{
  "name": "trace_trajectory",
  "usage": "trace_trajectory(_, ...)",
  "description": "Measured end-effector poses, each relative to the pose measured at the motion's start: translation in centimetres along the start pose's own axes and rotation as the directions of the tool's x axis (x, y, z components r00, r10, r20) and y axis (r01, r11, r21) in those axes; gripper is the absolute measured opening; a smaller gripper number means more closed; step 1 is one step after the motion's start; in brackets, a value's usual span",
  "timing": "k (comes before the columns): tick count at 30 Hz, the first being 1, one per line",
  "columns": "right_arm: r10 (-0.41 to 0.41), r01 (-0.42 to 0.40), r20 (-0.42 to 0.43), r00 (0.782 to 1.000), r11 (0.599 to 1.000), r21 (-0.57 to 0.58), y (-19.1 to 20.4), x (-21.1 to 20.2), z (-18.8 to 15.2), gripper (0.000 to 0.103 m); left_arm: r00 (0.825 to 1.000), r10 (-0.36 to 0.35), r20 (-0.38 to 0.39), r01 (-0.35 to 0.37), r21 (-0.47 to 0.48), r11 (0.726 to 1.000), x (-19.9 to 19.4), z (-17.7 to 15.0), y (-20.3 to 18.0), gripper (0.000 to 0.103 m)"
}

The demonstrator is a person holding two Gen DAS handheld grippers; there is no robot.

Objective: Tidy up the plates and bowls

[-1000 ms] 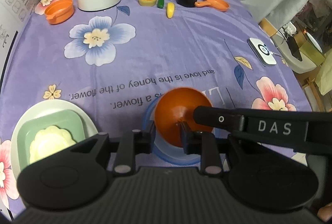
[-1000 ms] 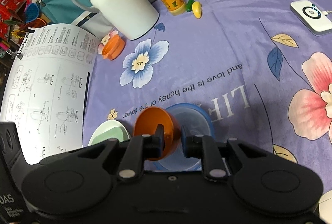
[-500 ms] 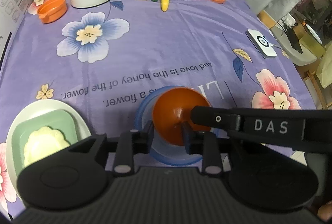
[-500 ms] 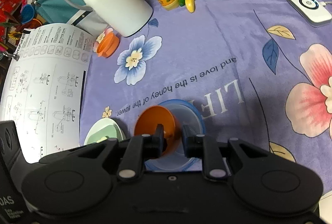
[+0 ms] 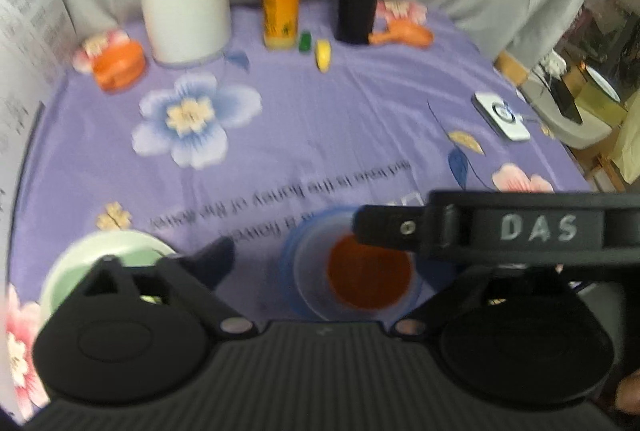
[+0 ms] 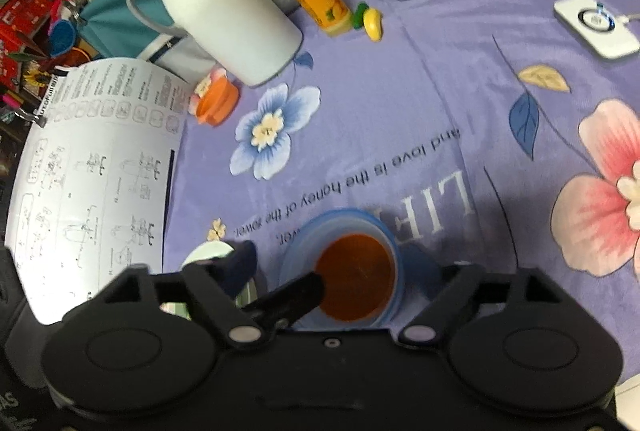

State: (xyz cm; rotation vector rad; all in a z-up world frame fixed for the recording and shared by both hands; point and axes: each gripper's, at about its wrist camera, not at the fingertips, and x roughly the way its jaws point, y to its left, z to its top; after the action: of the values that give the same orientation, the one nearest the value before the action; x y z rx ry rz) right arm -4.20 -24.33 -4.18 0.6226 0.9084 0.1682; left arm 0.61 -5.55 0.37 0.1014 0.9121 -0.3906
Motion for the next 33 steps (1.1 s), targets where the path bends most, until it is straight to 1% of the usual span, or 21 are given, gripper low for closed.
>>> trace_trajectory(1, -0.005, 0.005, 0.01, 1.0, 1.0, -0.002, 0.1, -0.2, 0.1, 0.097, 1.0, 0.01, 0.017, -0.01, 0.0, 1.0, -0.3, -0.1, 0.2, 0.103)
trace_trajectory(2, -0.013, 0.013, 0.02, 1.0, 1.0, -0.004, 0.1, -0.4, 0.2, 0.1, 1.0, 0.014, 0.021, -0.014, -0.003, 1.0, -0.4, 0.0, 0.4, 0.103)
trace_trajectory(4, -0.025, 0.025, 0.03, 0.999, 1.0, 0.003, 0.0, -0.5, 0.2, 0.103, 1.0, 0.014, 0.01, -0.014, -0.021, 1.0, -0.3, -0.2, 1.1, 0.103)
trace_trajectory(8, -0.053, 0.053, 0.015, 0.998, 0.998, 0.032, -1.0, -0.4, -0.1, 0.103, 1.0, 0.013, -0.017, -0.014, -0.069, 0.997, 0.1, -0.9, 2.7, 0.103)
trace_trajectory(13, -0.083, 0.084, -0.017, 0.996, 0.994, 0.07, -2.3, -0.3, -1.2, 0.103, 1.0, 0.01, -0.026, -0.012, -0.097, 0.995, 0.3, -1.9, 3.6, 0.103)
trace_trajectory(19, -0.112, 0.113, -0.02, 0.994, 0.992, 0.065, -2.0, -0.4, -1.7, 0.103, 1.0, -0.011, -0.015, 0.009, -0.099, 0.995, 0.1, -2.3, 3.7, 0.103)
trace_trajectory(26, -0.126, 0.128, -0.032, 0.991, 0.991, 0.047, -1.4, 0.0, -1.8, 0.103, 1.0, -0.027, -0.014, 0.026, -0.106, 0.994, 0.3, -2.7, 4.1, 0.103)
trace_trajectory(33, -0.145, 0.146, -0.031, 0.989, 0.988, 0.046, -1.6, 0.2, -1.6, 0.103, 0.999, -0.038, -0.032, 0.034, -0.113, 0.993, 0.8, -3.2, 4.4, 0.103)
